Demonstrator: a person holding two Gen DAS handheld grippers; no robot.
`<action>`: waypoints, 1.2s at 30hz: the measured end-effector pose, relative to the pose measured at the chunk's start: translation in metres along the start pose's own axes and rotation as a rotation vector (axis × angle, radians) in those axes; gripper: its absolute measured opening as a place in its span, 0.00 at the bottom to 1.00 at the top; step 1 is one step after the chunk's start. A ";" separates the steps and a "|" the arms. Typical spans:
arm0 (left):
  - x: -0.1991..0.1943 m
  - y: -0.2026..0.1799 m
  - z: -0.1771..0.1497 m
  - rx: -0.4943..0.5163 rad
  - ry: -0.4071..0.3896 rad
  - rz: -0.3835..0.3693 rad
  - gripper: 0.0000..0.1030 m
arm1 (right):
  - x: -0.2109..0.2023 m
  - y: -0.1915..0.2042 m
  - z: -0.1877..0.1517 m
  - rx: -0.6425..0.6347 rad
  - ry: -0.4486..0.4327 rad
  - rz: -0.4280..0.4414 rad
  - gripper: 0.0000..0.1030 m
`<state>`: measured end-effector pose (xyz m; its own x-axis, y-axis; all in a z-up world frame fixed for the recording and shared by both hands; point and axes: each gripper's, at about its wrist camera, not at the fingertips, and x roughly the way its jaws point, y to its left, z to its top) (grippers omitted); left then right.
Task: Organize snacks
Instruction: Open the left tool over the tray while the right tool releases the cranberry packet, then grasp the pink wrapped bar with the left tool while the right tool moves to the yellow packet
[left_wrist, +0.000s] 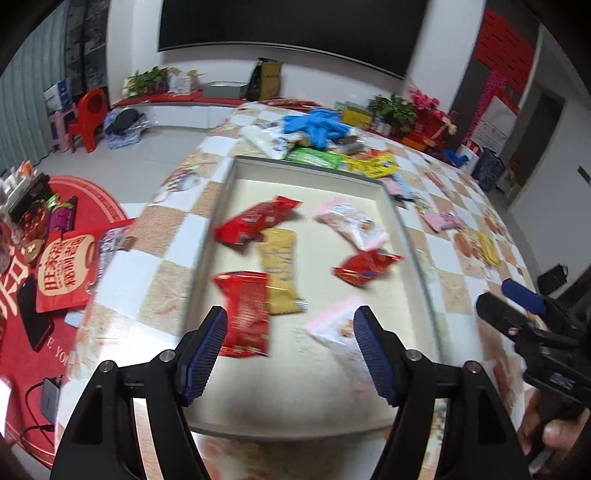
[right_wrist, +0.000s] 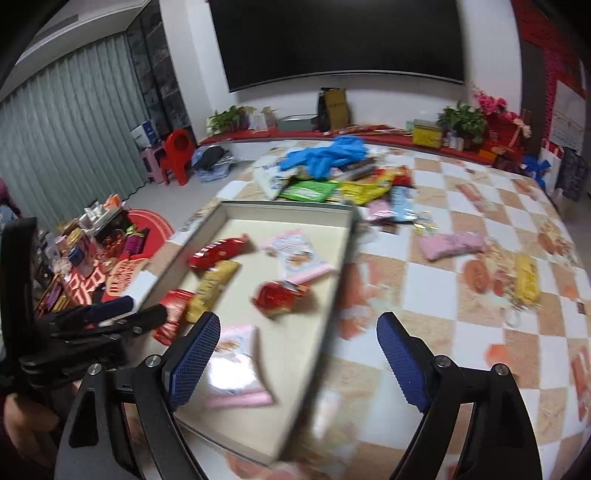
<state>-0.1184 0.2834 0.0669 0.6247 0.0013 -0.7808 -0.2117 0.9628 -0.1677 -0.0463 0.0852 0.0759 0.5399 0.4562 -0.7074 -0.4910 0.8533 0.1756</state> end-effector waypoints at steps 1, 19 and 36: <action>-0.001 -0.013 -0.002 0.021 0.004 -0.020 0.74 | -0.003 -0.011 -0.006 0.011 0.005 -0.020 0.85; 0.139 -0.257 0.091 0.351 0.207 -0.145 0.82 | -0.036 -0.218 -0.097 0.225 0.134 -0.376 0.99; 0.229 -0.278 0.114 0.520 0.215 -0.161 0.60 | -0.046 -0.227 -0.101 0.314 0.032 -0.215 0.99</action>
<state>0.1691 0.0469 0.0037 0.4407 -0.1589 -0.8835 0.3038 0.9525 -0.0197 -0.0289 -0.1549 -0.0007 0.5840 0.2546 -0.7708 -0.1329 0.9667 0.2186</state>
